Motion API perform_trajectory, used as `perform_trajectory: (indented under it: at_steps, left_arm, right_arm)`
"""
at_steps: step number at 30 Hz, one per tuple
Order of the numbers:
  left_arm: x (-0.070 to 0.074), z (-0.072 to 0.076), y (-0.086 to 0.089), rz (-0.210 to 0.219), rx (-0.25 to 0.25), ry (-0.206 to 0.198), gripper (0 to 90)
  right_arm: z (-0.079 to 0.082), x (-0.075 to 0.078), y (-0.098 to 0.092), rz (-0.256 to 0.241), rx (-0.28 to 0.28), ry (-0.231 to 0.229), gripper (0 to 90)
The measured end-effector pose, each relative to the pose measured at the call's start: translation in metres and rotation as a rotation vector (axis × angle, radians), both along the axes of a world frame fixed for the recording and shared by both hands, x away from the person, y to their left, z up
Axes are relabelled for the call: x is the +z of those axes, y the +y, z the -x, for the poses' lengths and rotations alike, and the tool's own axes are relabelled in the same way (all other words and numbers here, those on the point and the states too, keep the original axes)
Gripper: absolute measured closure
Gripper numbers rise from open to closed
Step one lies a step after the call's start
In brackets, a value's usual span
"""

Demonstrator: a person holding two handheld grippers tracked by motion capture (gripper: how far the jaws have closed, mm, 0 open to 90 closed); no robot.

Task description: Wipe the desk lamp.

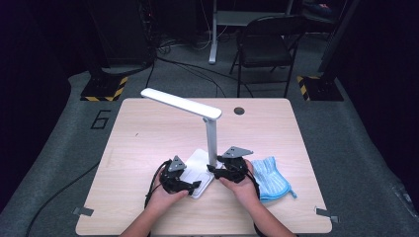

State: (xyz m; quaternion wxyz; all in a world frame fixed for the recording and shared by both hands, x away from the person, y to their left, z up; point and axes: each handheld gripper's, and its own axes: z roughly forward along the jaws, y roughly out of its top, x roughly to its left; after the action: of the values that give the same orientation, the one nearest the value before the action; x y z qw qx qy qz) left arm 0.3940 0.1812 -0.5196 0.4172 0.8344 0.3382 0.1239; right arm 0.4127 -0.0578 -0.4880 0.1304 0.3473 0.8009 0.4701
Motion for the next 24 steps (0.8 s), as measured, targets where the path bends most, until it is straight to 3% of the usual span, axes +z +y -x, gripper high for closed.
perform_trajectory:
  at_steps: [10,13,19,22,24]
  left_arm:
    - [-0.0008,0.0005,-0.0010,0.006,-0.005,-0.009,7.4]
    - [-0.0010,0.0008,-0.0011,0.008,-0.005,-0.007,7.4]
    - [-0.0004,0.0009,-0.0016,0.000,0.004,-0.012,7.0]
    - [-0.0006,-0.0004,-0.0016,-0.020,0.033,-0.019,1.9]
    - [-0.0013,-0.0028,0.0011,-0.014,0.037,0.000,0.0]
  right_arm:
    - [-0.0006,0.0048,-0.0005,-0.018,-0.036,-0.005,45.0]
    - [-0.0003,0.0053,0.0004,-0.015,-0.028,-0.005,49.4]
    - [-0.0003,0.0061,0.0013,0.000,-0.025,-0.015,50.0]
    - [-0.0024,0.0062,0.0021,0.002,-0.022,-0.023,50.0]
    - [-0.0030,0.0063,0.0021,0.002,-0.015,-0.015,49.9]
